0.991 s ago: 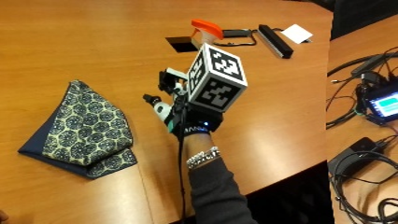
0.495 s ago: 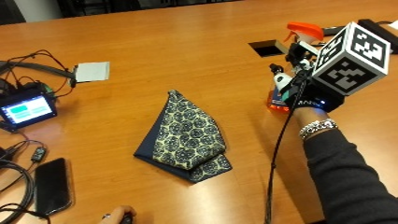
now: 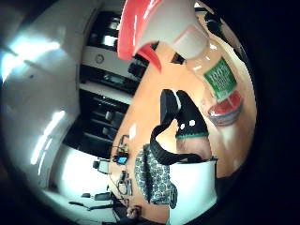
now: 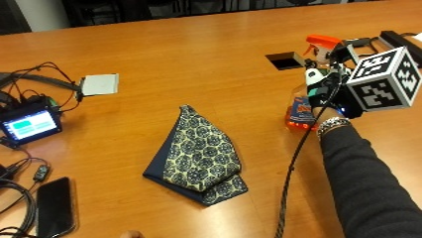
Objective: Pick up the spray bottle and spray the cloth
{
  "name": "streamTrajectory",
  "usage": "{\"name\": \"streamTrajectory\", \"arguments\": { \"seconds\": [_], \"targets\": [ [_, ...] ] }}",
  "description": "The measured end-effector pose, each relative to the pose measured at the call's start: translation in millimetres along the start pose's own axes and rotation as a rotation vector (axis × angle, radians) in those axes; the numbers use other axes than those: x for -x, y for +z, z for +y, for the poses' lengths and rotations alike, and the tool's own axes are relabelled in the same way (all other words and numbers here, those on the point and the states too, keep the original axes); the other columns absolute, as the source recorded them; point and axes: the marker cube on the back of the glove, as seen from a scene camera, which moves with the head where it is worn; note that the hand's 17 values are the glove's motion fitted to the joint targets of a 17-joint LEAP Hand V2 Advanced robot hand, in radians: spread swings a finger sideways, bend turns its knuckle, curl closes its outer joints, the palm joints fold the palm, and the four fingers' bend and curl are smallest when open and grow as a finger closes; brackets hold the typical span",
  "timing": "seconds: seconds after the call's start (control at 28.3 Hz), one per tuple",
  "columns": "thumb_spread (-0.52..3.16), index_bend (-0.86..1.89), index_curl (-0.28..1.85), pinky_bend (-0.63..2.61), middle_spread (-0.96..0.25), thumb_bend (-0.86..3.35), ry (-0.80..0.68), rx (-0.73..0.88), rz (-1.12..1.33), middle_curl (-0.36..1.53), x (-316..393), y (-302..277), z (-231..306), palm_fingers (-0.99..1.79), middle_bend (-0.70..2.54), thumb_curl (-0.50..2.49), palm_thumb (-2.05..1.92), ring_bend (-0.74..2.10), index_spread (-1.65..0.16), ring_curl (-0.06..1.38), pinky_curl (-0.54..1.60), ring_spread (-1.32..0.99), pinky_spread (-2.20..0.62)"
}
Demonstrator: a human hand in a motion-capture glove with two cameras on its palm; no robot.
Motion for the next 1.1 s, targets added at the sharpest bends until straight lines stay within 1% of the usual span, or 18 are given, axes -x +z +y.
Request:
{"name": "streamTrajectory", "arguments": {
  "seconds": [0.21, 0.42, 0.5, 0.6, 0.67, 0.88, 0.92, 0.96, 0.99, 1.03, 1.1],
  "targets": [
    [1.16, 0.16, 0.3, 0.26, -0.04, 0.04, 0.076, -0.037, -0.138, 0.33, -7.7, 7.7, -8.7, 0.68, 0.23, 0.34, 0.77, 0.38, -0.22, 0.31, 0.32, -0.01, 0.23],
    [1.11, 0.22, 0.33, 0.16, -0.08, 0.04, 0.123, -0.093, -0.243, 0.35, -14.0, 11.8, -9.7, 0.81, 0.26, 0.37, 0.85, 0.34, -0.26, 0.31, 0.3, -0.04, 0.23],
    [1.09, 0.23, 0.34, 0.15, -0.09, 0.03, 0.109, -0.136, -0.241, 0.36, -15.8, 10.6, -11.3, 0.84, 0.26, 0.38, 0.87, 0.33, -0.27, 0.31, 0.29, -0.05, 0.22],
    [1.05, 0.21, 0.34, 0.1, -0.13, 0.02, 0.073, -0.201, -0.236, 0.38, -18.1, 8.9, -14.7, 1.02, 0.33, 0.4, 0.88, 0.39, -0.29, 0.33, 0.26, -0.08, 0.17],
    [1.02, 0.25, 0.36, 0.11, -0.15, 0.0, 0.047, -0.251, -0.233, 0.39, -19.8, 6.9, -16.7, 1.08, 0.33, 0.41, 0.89, 0.39, -0.28, 0.33, 0.25, -0.1, 0.14],
    [0.94, 0.31, 0.42, 0.15, -0.18, -0.02, -0.038, -0.356, -0.267, 0.41, -34.3, 2.2, -24.7, 1.17, 0.32, 0.44, 0.9, 0.42, -0.27, 0.37, 0.26, -0.13, 0.07],
    [0.92, 0.26, 0.42, 0.28, -0.19, -0.02, -0.055, -0.369, -0.273, 0.4, -38.2, 1.2, -25.1, 1.29, 0.27, 0.45, 0.91, 0.48, -0.27, 0.39, 0.3, -0.15, -0.01],
    [0.89, 0.21, 0.41, 0.36, -0.19, -0.02, -0.073, -0.385, -0.27, 0.39, -41.9, -0.3, -24.6, 1.35, 0.23, 0.46, 0.92, 0.54, -0.27, 0.41, 0.32, -0.16, -0.08],
    [0.87, 0.19, 0.41, 0.39, -0.2, -0.02, -0.092, -0.403, -0.261, 0.39, -45.1, -2.2, -23.4, 1.35, 0.22, 0.46, 0.92, 0.57, -0.27, 0.41, 0.32, -0.17, -0.12],
    [0.84, 0.11, 0.4, 0.42, -0.2, -0.02, -0.11, -0.421, -0.249, 0.41, -47.8, -4.2, -21.9, 1.4, 0.27, 0.47, 0.92, 0.62, -0.27, 0.43, 0.34, -0.17, -0.16],
    [0.81, 0.11, 0.39, 0.45, -0.21, -0.03, -0.142, -0.448, -0.23, 0.44, -51.7, -7.6, -19.1, 1.46, 0.37, 0.49, 0.92, 0.64, -0.27, 0.43, 0.36, -0.18, -0.21]
  ]
}}
